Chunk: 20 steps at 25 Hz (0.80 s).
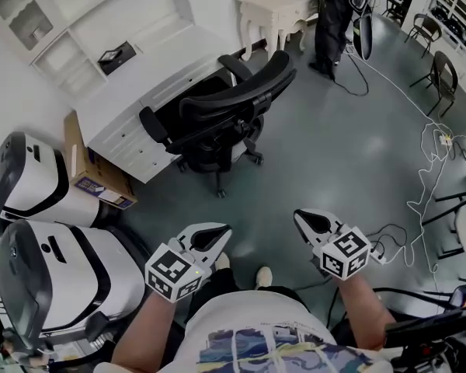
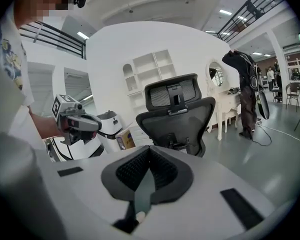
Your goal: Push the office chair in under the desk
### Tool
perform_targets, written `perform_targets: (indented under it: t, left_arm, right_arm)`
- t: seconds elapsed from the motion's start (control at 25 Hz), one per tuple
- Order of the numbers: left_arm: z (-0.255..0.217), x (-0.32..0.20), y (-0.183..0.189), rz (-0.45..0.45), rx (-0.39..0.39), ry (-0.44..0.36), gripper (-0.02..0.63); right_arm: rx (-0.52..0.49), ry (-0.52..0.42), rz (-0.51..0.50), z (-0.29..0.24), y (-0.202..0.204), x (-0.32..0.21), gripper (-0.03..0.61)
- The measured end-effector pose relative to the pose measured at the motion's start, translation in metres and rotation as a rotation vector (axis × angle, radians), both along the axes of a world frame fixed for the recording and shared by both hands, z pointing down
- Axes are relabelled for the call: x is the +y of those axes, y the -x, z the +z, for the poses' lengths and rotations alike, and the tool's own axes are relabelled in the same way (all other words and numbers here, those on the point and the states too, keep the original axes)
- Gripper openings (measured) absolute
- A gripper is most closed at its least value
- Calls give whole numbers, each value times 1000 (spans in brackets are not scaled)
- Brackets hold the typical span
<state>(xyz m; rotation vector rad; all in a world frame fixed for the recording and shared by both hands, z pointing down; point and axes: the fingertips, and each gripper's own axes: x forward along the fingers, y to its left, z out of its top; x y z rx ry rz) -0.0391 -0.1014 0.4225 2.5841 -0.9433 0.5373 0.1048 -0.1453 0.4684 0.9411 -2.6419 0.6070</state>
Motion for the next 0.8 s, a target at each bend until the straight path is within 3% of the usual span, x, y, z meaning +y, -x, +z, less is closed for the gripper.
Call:
perform_targets:
  t: [0.4,0.8]
  left_arm:
    - [-11,32,-7,52,24,-25,13]
    - [-26,67,44,30,63,-31,14]
  right_arm:
    - [2,9,-17,-4,18,35,25]
    - [14,-10,-76,-29,84,77,25]
